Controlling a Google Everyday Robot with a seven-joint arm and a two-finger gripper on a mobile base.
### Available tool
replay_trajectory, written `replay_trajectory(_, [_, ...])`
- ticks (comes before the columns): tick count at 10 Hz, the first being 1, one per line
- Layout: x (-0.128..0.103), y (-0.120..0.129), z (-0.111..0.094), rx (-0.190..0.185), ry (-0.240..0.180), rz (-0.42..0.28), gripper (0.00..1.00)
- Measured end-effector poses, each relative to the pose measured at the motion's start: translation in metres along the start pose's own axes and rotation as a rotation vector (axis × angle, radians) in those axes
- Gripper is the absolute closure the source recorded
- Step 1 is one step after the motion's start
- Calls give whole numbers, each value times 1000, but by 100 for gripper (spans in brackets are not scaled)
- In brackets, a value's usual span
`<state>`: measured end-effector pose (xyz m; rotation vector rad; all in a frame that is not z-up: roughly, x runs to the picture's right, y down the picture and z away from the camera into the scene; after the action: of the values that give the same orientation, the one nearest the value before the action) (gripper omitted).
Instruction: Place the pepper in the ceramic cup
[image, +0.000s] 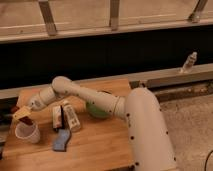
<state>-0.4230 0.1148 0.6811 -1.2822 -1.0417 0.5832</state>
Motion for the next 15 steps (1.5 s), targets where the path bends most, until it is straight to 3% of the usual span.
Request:
replay_trajectory(4, [0,0,0,0,0,1,99])
replay_trajectory(5, [0,0,0,0,0,1,94])
replay_trajectory(12, [0,0,-1,1,-1,1,24])
replay_trajectory(15, [1,-1,-1,1,-1,1,20])
